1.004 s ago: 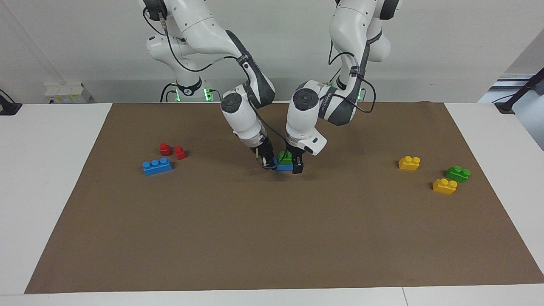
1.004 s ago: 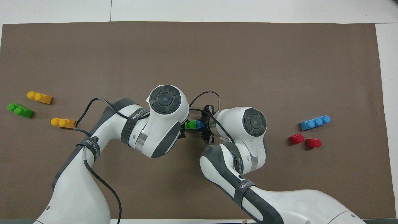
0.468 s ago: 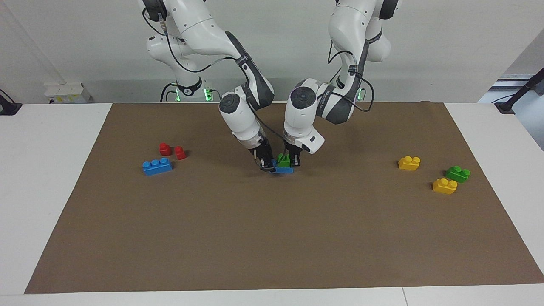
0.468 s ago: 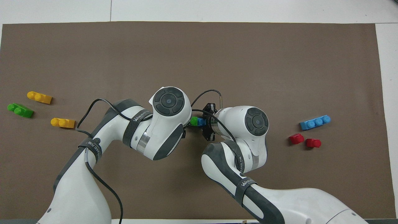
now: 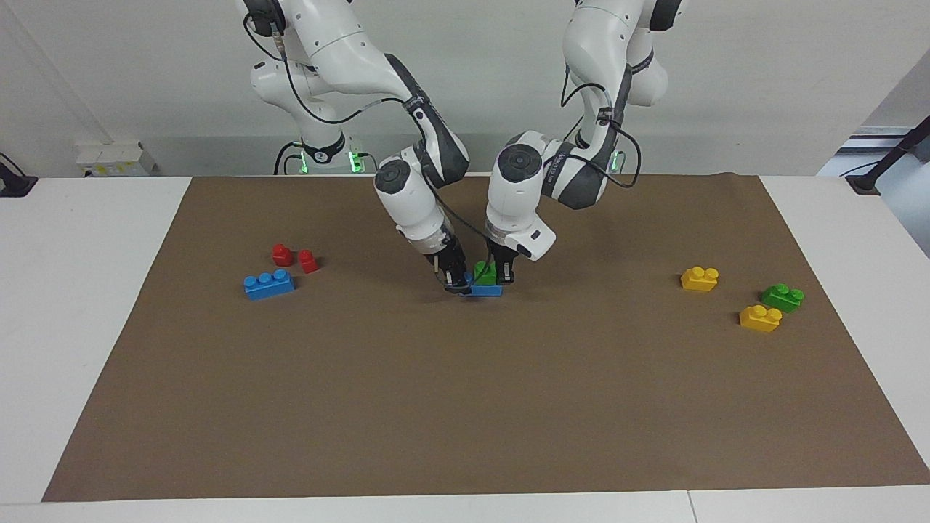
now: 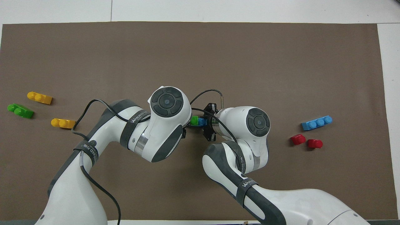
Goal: Remove green block with left arm and hold with right
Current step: 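Pull the left gripper away from the right gripper, separating the bricks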
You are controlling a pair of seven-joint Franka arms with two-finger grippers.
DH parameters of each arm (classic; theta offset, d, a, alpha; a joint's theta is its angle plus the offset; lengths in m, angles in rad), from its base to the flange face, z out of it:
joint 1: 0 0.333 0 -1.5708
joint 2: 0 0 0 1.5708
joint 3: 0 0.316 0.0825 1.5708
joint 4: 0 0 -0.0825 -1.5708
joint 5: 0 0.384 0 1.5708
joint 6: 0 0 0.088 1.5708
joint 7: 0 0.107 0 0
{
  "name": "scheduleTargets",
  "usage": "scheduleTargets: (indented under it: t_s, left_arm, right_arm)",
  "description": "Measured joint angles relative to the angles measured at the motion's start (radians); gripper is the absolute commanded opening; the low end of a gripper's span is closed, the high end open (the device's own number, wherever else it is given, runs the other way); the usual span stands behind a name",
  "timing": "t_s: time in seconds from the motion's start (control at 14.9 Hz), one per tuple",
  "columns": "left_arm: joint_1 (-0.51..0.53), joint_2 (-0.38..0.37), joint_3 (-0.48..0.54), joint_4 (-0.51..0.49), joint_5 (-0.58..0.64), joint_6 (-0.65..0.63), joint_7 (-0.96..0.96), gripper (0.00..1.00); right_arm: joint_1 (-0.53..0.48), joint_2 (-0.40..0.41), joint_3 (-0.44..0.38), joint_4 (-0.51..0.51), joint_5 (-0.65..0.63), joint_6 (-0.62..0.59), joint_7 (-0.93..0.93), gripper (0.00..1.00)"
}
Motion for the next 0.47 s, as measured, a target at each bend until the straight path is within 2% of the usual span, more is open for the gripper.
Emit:
scheduleTargets:
  t_s: [0.47]
  left_arm:
    - [0.094, -0.055, 0.018, 0.001, 0.001, -0.035, 0.131, 0.00]
  right_arm:
    - [0.002, 0.000, 0.003, 0.000, 0.000, -0.002, 0.000, 0.00]
